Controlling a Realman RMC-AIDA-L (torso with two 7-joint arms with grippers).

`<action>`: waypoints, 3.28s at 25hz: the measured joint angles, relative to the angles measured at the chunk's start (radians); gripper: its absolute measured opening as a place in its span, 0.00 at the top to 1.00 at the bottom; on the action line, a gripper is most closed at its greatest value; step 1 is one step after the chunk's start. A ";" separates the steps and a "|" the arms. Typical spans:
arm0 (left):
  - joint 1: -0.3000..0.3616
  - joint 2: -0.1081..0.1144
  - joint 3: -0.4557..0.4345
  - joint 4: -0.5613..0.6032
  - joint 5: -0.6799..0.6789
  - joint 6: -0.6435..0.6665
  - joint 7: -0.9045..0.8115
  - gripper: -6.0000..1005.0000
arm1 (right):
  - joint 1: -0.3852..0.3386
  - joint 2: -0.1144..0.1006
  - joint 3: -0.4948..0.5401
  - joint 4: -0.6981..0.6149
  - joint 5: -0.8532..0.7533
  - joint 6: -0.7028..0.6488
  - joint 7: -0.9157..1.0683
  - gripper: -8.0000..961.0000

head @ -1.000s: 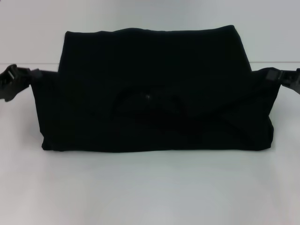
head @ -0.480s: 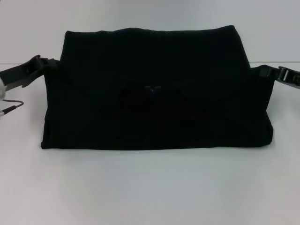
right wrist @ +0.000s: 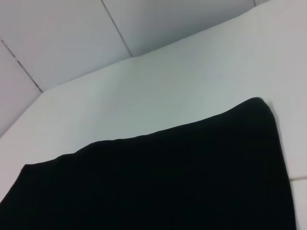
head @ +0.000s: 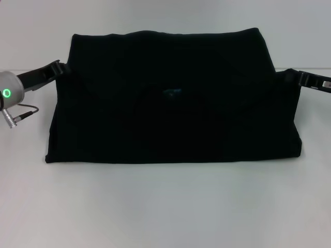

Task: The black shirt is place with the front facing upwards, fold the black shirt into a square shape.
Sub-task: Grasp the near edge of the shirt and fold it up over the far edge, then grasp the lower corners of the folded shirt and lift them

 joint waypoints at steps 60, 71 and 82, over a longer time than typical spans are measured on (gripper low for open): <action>0.141 0.103 0.288 0.038 0.187 0.286 -0.238 0.22 | -0.132 0.073 -0.076 0.027 -0.032 -0.613 -0.712 0.06; 0.140 0.098 0.330 0.036 0.189 0.319 -0.236 0.23 | -0.137 0.073 -0.071 0.037 -0.031 -0.613 -0.707 0.06; 0.134 0.102 0.342 0.037 0.186 0.348 -0.243 0.24 | -0.138 0.073 -0.067 0.039 -0.031 -0.614 -0.704 0.07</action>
